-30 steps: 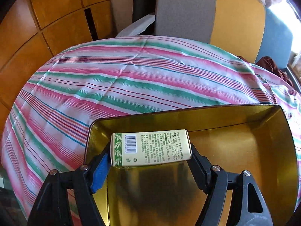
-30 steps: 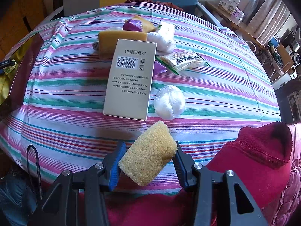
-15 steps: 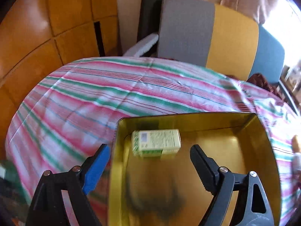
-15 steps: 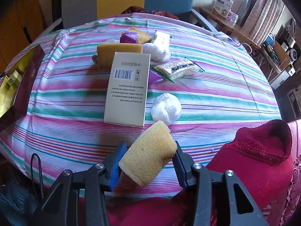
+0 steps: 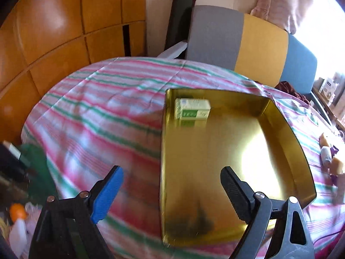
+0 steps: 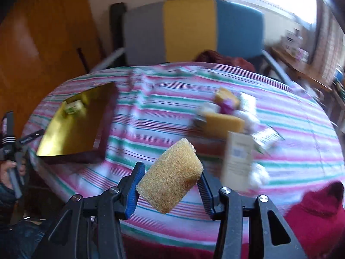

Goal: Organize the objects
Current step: 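Carry the yellow sponge into the gold tray and release it with the right tool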

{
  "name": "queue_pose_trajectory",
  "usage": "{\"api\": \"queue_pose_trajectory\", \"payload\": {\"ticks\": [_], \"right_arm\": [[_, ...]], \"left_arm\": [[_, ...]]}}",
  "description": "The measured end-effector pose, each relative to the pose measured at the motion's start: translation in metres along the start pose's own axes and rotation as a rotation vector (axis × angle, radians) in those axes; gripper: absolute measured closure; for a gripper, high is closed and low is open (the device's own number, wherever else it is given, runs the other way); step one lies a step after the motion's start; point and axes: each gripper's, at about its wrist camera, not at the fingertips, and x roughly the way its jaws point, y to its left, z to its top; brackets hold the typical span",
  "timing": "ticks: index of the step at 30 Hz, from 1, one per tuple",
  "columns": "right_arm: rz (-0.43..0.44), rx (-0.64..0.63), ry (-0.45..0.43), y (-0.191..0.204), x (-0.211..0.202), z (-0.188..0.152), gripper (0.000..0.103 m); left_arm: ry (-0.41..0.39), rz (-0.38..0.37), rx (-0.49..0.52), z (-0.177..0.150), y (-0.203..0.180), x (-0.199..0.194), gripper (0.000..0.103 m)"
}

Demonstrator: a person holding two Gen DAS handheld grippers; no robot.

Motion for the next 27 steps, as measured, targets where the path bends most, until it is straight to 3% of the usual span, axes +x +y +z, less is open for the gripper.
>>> {"api": "queue_pose_trajectory", "payload": {"ticks": [10, 18, 27], "right_arm": [[0.24, -0.197, 0.048, 0.135, 0.074, 0.044, 0.054], [0.291, -0.252, 0.063, 0.185, 0.109, 0.063, 0.054], [0.302, -0.309, 0.096, 0.226, 0.147, 0.079, 0.054]], "left_arm": [[-0.025, 0.064, -0.064, -0.018, 0.025, -0.012, 0.011], [-0.096, 0.113, -0.047, -0.017, 0.022, -0.025, 0.003], [-0.081, 0.09, -0.048, -0.022, 0.021, -0.021, 0.003]]}}
